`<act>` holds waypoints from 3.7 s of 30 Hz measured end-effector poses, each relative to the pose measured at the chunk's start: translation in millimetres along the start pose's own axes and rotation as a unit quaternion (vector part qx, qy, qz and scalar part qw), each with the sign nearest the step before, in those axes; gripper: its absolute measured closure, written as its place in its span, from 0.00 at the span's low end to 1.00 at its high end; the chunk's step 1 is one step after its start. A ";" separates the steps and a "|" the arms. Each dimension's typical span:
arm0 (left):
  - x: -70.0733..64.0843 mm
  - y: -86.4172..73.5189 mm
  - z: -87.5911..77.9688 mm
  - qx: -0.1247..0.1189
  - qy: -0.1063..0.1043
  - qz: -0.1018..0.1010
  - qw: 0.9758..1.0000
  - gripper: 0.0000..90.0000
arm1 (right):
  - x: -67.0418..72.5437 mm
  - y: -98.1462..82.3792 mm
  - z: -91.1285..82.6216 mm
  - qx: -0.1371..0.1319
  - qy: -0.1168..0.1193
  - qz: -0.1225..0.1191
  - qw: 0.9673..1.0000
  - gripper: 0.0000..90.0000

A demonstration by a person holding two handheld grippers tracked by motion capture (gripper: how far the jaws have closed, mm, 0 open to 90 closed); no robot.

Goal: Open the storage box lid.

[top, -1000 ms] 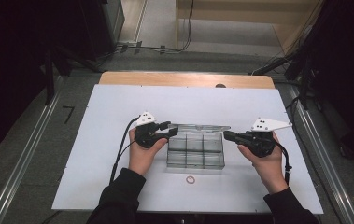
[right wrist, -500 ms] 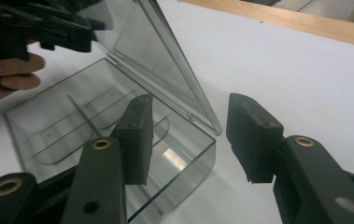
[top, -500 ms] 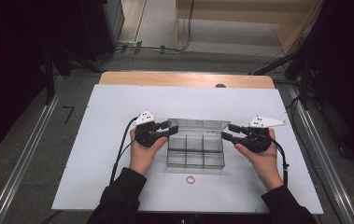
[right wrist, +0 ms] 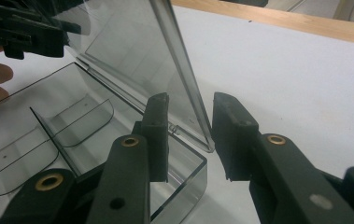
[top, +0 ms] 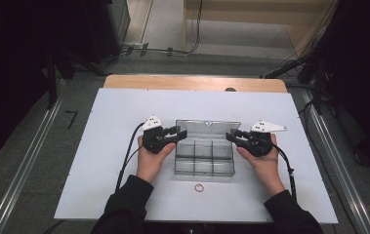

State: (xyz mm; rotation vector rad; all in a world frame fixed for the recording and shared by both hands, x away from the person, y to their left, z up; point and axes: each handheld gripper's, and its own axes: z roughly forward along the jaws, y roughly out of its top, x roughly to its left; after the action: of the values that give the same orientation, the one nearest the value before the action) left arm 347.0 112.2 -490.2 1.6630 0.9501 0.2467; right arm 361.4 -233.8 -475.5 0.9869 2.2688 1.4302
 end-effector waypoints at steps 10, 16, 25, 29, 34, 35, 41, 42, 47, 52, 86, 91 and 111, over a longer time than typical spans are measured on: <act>-1.8 -0.9 -0.6 -0.002 0.005 0.004 1.000 0.65 | 2.1 -0.6 -0.5 -0.001 -0.005 -0.006 1.000 0.74; -1.0 -1.9 -0.8 -0.001 0.004 -0.002 1.000 0.70 | 3.7 -2.0 -0.3 -0.003 -0.015 -0.006 1.000 0.78; 0.9 -3.7 -2.0 0.005 0.001 -0.015 1.000 0.77 | 3.4 -3.4 -1.3 0.006 -0.008 0.010 1.000 0.83; 1.1 -3.8 -2.0 0.007 0.001 -0.017 1.000 0.78 | 2.0 -3.8 -2.5 0.008 0.000 0.018 1.000 0.84; 3.3 -3.7 -2.0 0.005 -0.003 -0.028 1.000 0.82 | -0.3 -3.9 -2.4 0.007 0.009 0.033 0.999 0.84; 3.3 -3.5 -1.9 0.004 -0.001 -0.028 1.000 0.82 | -0.7 -3.8 -2.3 0.007 0.011 0.036 0.999 0.84; 5.0 -0.4 -2.3 -0.008 0.002 -0.029 1.000 0.82 | -1.8 -2.2 -1.3 -0.004 0.013 0.043 0.999 0.85; 5.0 0.6 -2.1 -0.009 0.004 -0.027 1.000 0.82 | -1.8 -1.9 -1.2 -0.005 0.012 0.043 0.999 0.84; 4.6 3.9 -0.1 -0.015 0.018 -0.018 1.000 0.82 | -3.6 -1.2 1.0 -0.019 0.008 0.049 0.999 0.85; 8.6 2.6 0.8 -0.014 0.017 -0.030 0.999 0.82 | -4.7 -1.5 5.7 -0.018 0.002 0.053 0.998 0.84; 23.4 -7.1 7.8 -0.003 0.001 -0.095 0.996 0.81 | -18.9 -8.9 21.1 -0.013 0.032 0.117 0.992 0.78; 24.1 -8.6 9.9 0.006 0.008 -0.101 0.995 0.77 | -20.9 -10.6 23.6 -0.009 0.029 0.127 0.991 0.74; 26.2 -10.3 12.5 0.031 0.021 -0.122 0.992 0.66 | -29.2 -12.8 31.3 0.029 0.059 0.172 0.983 0.60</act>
State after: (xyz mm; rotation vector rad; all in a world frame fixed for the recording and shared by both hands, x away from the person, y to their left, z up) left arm 367.1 121.6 -511.7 1.5847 1.1923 0.0881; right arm 395.1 -235.8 -504.8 1.4036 2.3183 1.6006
